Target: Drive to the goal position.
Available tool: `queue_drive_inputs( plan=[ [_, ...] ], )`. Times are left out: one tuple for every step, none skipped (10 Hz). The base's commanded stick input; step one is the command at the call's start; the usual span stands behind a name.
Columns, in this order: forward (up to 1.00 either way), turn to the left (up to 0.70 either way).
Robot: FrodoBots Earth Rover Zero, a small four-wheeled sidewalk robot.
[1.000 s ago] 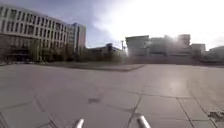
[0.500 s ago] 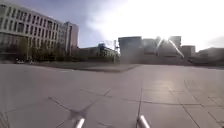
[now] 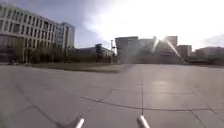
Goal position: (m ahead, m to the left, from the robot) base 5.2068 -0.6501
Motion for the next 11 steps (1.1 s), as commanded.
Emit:
queue_drive_inputs(
  plan=[
    [1.0, -0.27],
    [1.0, -0.27],
    [1.0, -0.27],
    [1.0, -0.27],
    [1.0, -0.27],
    [1.0, -0.27],
    [1.0, -0.27],
    [1.0, -0.27],
    [1.0, -0.27],
    [1.0, -0.27],
    [1.0, -0.27]
  ],
)
